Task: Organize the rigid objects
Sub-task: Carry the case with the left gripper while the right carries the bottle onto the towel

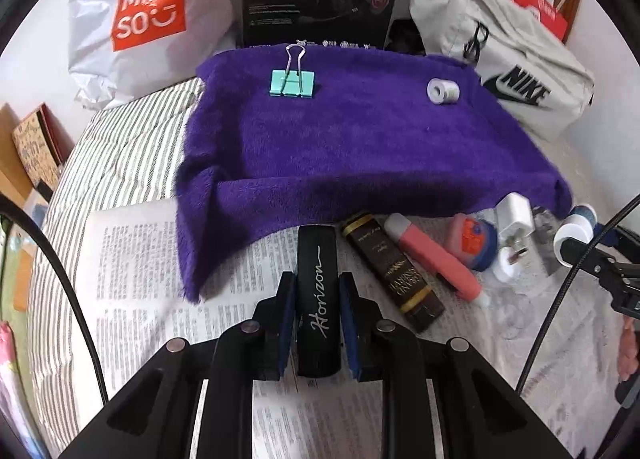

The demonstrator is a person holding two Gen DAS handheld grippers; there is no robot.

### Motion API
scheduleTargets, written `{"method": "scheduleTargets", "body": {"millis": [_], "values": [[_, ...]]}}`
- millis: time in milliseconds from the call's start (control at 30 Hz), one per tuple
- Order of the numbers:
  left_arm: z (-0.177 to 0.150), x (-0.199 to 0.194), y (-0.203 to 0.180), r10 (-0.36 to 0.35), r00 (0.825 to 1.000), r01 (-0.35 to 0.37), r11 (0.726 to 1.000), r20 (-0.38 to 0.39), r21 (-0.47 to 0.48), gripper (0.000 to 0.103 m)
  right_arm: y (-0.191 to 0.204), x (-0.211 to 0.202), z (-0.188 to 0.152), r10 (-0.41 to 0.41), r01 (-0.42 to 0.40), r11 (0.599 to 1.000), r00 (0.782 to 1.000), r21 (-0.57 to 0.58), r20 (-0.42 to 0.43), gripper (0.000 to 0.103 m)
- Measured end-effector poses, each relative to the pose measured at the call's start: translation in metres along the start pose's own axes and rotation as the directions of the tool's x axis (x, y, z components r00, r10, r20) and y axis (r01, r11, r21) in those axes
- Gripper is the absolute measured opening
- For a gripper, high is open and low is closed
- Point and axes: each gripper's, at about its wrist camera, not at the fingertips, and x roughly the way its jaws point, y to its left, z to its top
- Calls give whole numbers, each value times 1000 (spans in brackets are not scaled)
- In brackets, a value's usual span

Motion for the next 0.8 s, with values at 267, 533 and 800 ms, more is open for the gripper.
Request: {"method": "scheduleTargets", "body": {"millis": [267,533,800], "values": [[-4,-18,6,-6,1000,6,1000,14,-24,21,-3,-16,9,5,-5,1000,999,-13,33,76],[2,-29,5,-6,999,7,1000,37,-20,21,-6,-17,15,6,-5,1000,999,-24,35,76],[19,-42,8,-5,997,5,1000,80,-9,21,-7,-24,28,10,-8,999,998,-36,61,76]]}}
